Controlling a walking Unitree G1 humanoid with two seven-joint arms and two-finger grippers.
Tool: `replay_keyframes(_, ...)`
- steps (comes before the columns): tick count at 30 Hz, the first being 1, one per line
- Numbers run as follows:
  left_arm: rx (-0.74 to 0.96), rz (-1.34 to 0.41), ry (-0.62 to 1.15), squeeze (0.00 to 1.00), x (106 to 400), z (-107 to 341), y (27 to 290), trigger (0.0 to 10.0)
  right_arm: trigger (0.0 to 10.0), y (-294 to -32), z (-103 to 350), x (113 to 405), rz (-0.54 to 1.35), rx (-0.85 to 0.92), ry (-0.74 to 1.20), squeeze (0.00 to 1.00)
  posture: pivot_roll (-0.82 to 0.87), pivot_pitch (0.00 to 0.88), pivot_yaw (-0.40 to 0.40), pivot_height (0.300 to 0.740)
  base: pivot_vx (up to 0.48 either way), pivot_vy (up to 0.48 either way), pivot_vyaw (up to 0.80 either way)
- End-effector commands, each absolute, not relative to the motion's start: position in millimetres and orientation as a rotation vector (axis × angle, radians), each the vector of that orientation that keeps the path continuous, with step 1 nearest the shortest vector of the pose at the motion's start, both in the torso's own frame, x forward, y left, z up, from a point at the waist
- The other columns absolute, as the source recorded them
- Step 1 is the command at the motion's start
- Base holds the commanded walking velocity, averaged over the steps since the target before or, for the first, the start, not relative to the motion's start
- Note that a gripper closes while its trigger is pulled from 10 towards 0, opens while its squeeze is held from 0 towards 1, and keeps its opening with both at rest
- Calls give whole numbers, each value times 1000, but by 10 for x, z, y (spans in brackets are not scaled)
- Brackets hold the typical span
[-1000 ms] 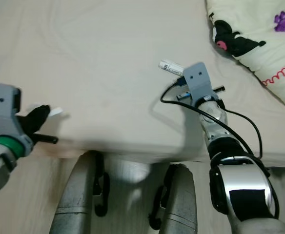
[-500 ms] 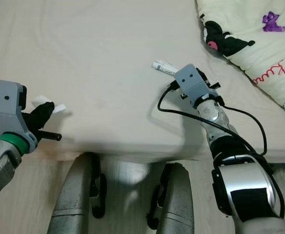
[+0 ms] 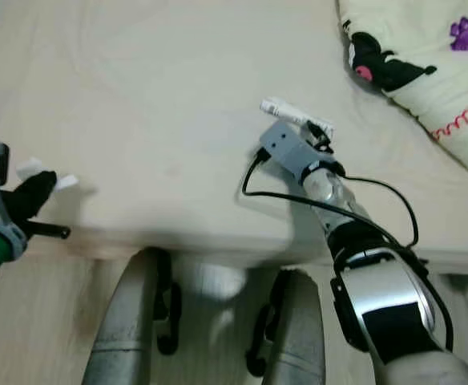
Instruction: Clean up the room
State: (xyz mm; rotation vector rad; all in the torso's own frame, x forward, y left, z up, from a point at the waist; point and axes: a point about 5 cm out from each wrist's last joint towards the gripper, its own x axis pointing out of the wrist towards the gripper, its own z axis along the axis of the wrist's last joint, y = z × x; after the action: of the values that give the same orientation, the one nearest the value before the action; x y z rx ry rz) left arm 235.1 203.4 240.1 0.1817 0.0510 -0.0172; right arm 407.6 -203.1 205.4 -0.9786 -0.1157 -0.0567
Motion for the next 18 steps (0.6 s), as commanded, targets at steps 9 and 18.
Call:
replay_keyframes(9,214,-17,94,0,2272,2419,2102,10000,10000,-2354,2036,4016,-211,-1091,-67,0,528,492,164,595,0,0,0)
replay_keyframes(18,249,-20,106,0,2248,2495,2169,10000,4941,-2517,1904,3967,-223,-908,68,0,571,494,199,595,0,0,0)
